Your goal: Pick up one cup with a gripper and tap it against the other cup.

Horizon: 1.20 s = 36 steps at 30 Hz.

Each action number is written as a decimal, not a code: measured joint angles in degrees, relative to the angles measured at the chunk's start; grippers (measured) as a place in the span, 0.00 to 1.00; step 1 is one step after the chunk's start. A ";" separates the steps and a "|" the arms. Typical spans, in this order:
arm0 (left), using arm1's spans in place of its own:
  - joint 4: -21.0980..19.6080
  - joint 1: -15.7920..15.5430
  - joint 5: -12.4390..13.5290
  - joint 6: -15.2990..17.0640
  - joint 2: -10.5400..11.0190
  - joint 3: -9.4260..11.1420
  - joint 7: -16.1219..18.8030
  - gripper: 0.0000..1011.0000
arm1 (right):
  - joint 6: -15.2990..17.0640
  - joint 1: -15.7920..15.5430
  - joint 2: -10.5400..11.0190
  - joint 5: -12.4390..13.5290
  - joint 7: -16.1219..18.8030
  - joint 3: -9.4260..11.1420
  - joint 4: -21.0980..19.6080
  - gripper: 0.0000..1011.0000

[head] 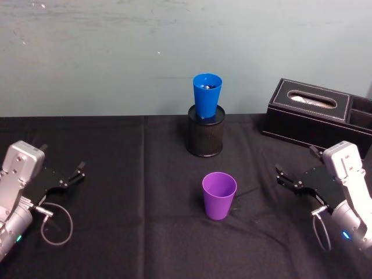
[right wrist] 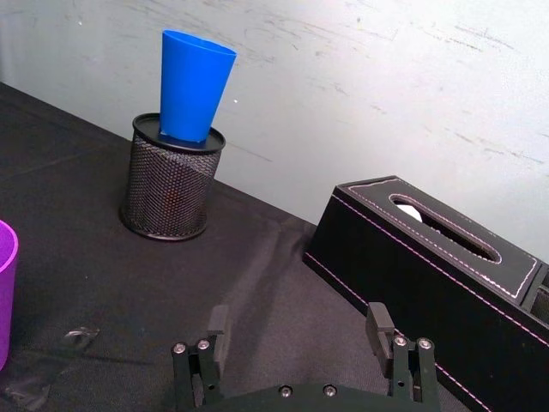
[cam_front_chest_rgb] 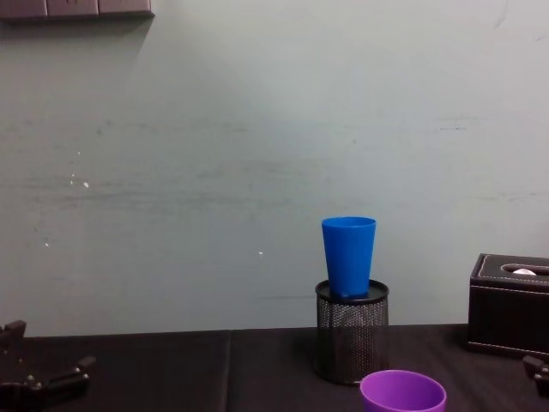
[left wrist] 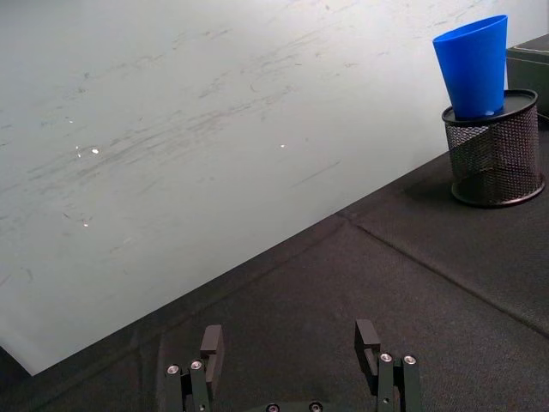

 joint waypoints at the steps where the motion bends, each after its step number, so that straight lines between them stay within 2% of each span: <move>1: 0.00 0.00 0.00 0.00 0.00 0.00 0.00 0.99 | 0.00 0.00 0.00 0.00 0.00 0.00 0.00 0.99; 36: 0.00 0.00 0.00 0.00 0.00 0.00 0.00 0.99 | -0.20 -0.09 0.01 0.08 0.29 0.17 -0.01 0.99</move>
